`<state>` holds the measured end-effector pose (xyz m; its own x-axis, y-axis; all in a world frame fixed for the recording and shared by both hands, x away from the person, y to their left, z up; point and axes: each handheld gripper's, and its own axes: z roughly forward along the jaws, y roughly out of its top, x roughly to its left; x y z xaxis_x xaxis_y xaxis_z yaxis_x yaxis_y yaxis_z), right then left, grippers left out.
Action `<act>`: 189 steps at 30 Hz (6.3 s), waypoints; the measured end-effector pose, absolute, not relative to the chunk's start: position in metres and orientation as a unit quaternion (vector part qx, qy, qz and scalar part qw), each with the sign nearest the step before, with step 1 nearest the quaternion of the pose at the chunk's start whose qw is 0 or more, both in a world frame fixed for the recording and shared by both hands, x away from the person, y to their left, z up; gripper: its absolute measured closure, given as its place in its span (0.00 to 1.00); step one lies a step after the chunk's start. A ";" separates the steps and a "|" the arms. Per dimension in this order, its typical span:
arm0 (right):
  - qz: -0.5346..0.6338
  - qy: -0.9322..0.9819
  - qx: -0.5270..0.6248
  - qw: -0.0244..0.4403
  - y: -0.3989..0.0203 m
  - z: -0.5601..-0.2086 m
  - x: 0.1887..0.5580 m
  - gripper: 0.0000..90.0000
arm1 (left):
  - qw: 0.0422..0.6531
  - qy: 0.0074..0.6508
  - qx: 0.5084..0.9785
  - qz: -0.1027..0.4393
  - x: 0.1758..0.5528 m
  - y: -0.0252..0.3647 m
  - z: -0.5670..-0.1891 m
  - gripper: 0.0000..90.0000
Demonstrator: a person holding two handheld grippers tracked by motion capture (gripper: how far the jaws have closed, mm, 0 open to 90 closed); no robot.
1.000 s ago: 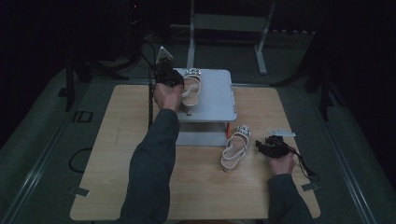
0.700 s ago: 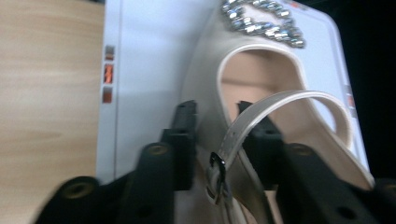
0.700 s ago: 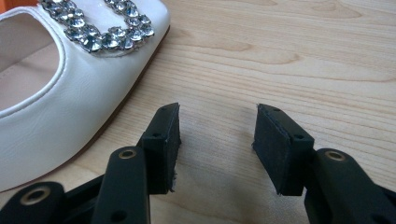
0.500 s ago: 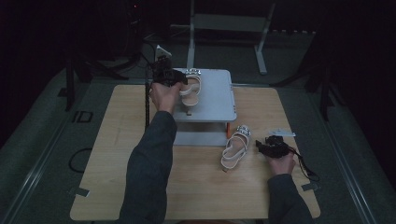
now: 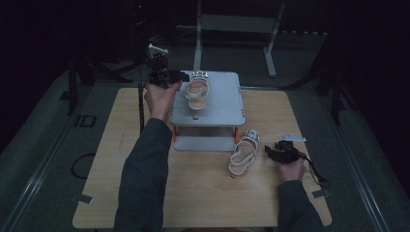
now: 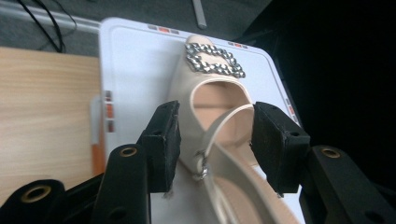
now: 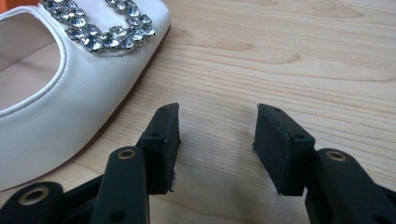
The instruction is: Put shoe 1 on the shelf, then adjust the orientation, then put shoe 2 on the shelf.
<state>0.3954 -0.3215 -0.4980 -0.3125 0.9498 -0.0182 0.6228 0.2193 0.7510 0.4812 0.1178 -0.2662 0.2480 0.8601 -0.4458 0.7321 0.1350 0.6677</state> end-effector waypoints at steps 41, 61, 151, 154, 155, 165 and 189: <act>0.368 0.741 0.504 0.249 -0.310 -0.467 0.374 0.55 | 0.389 0.564 0.700 0.201 0.425 0.182 -0.354 0.54; 0.365 0.756 0.491 0.232 -0.278 -0.468 0.392 0.58 | 0.380 0.566 0.708 0.183 0.381 0.186 -0.440 0.54; 0.268 0.739 0.598 0.156 -0.278 -0.451 0.388 0.89 | 0.354 0.562 0.729 0.169 0.363 0.180 -0.500 0.53; 0.266 0.734 0.607 0.150 -0.278 -0.450 0.389 0.91 | 0.354 0.561 0.729 0.169 0.363 0.180 -0.500 0.53; 0.265 0.731 0.611 0.148 -0.277 -0.450 0.389 0.91 | 0.354 0.561 0.729 0.169 0.363 0.180 -0.500 0.53; 0.291 0.695 0.645 0.129 -0.281 -0.447 0.389 0.92 | 0.355 0.560 0.729 0.170 0.363 0.180 -0.500 0.53; 0.326 0.654 0.669 0.134 -0.292 -0.432 0.394 0.92 | 0.355 0.557 0.729 0.179 0.362 0.179 -0.501 0.52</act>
